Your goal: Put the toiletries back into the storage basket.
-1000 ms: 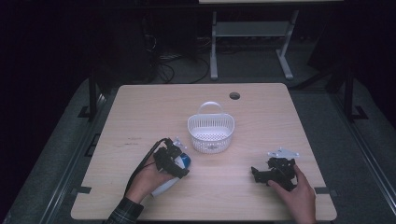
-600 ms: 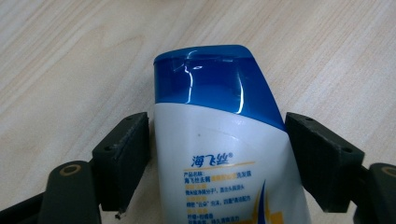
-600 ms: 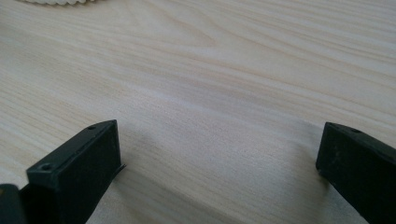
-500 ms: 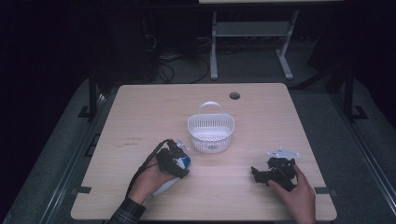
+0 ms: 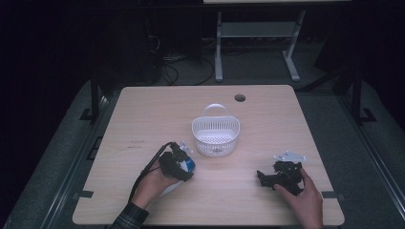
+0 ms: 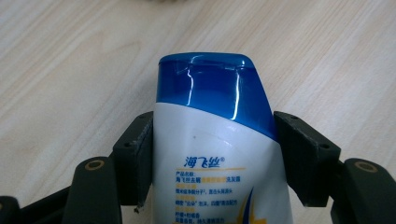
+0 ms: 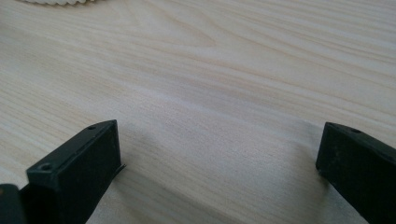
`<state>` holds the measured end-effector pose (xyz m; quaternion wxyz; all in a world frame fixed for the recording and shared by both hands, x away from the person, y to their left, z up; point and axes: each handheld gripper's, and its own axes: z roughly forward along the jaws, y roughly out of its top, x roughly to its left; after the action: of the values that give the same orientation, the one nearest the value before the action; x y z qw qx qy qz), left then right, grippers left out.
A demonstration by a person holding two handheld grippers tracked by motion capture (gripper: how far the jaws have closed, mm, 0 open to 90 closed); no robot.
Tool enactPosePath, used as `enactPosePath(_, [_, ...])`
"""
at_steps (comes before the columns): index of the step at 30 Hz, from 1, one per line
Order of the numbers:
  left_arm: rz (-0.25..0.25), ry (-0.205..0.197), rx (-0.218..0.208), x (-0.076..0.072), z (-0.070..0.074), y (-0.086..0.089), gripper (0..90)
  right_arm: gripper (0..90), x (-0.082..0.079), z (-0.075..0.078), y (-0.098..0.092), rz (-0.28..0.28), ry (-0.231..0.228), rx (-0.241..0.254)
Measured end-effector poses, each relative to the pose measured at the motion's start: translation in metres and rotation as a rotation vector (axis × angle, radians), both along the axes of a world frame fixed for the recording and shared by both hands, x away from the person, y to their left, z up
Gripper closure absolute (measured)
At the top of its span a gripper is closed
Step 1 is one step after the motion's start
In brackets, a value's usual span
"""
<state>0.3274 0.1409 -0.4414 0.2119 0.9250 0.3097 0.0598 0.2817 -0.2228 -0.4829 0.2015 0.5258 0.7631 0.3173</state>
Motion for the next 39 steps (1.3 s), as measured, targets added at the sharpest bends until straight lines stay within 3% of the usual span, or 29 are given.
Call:
enactPosePath(11, [-0.002,-0.044,-0.081,-0.006,0.015,0.011,34.8,0.0,0.0,0.0,0.0,0.0,0.0,0.0])
enactPosePath(29, [-0.024,-0.124,-0.294,-0.017,0.047,0.052,35.4,0.0,0.0,0.0,0.0,0.0,0.0,0.0])
enactPosePath(39, [-0.032,-0.111,-0.392,-0.019,0.053,0.074,35.6,0.0,0.0,0.0,0.0,0.0,0.0,0.0])
